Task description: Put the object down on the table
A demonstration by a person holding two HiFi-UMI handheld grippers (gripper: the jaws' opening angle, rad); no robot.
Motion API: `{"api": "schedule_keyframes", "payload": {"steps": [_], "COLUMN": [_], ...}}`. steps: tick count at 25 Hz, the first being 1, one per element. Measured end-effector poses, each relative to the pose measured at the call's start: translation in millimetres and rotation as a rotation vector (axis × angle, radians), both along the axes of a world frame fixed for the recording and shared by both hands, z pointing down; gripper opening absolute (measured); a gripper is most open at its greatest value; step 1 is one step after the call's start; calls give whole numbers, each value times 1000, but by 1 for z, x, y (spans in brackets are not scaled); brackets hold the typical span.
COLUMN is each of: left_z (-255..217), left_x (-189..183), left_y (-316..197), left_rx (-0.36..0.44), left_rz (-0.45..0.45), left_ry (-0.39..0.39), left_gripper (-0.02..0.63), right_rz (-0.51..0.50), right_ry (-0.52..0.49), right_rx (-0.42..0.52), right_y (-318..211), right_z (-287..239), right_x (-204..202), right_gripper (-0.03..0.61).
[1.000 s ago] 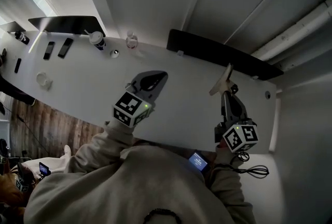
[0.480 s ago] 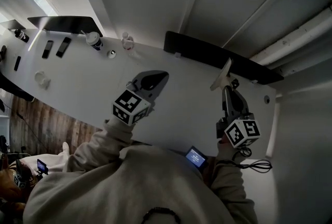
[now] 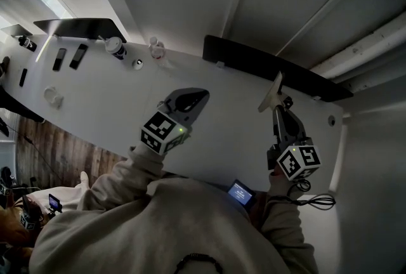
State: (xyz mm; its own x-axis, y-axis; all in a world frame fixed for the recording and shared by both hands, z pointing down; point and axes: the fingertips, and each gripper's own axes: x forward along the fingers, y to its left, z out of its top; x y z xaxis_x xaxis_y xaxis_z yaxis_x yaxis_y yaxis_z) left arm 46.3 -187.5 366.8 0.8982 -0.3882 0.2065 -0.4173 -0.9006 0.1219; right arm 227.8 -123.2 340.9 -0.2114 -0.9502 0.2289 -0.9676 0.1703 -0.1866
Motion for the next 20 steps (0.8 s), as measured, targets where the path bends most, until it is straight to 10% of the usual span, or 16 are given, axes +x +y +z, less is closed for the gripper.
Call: {"api": "schedule_keyframes", "payload": {"steps": [20], "left_z": [75], "left_x": [-12], "left_y": [12], "left_rx": [-134], "left_rz": [-28], "left_ry": [-48], "left_gripper": [3], "right_rz": [-12], "right_ry": [-62], "right_rx": [-153], "right_y": [9], "right_z": [79], "right_x": [-7], "right_gripper": [20]}}
